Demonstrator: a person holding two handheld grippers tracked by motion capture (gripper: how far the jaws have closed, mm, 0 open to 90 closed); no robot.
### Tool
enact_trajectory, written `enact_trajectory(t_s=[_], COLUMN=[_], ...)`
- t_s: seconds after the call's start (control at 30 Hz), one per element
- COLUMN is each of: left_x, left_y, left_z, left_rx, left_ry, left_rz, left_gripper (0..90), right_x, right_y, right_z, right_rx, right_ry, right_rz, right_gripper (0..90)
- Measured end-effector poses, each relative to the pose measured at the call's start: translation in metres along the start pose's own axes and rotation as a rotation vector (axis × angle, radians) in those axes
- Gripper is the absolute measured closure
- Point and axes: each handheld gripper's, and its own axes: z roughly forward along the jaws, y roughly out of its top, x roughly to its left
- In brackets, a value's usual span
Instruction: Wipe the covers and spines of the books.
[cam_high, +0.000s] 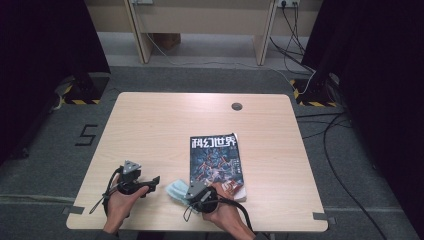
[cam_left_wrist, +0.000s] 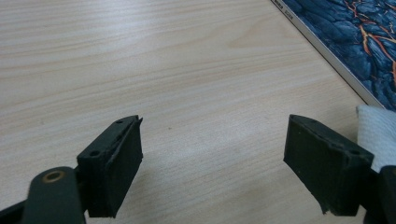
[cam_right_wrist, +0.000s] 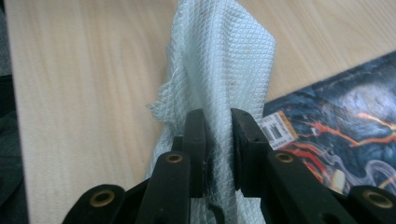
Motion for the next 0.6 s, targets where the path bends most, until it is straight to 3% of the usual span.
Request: enact_trajectory(t_s=[0.2,0.33,0.4,0.6], left_x=[-0.003,-0.004,-0.006,-0.022], left_y=[-0.001,-0.001,-0.001,-0.003], left_z=[0.001,0.001,0.002,0.006], left_rx=[0.005,0.001,-0.002,0.015], left_ry=[-0.011,-0.027,-0.033,-0.068], left_rz=[0.013,0.013,0.016,0.064], left_gripper=[18.8,18.8,18.7,18.4], right_x=[-0.007,-0.016,-0.02,-0.031], right_y=[-0.006,-0.023,-0.034,-0.057], right_z=[-0.004,-0.014,-0.022,-0.04], right_rx=[0.008,0.005,0.008,0.025], right_ry=[0.006,-0.018,-0.028,-0.068], right_rz=[0.053,0.091,0.132,0.189], right_gripper=[77.8,77.7,77.7,77.7])
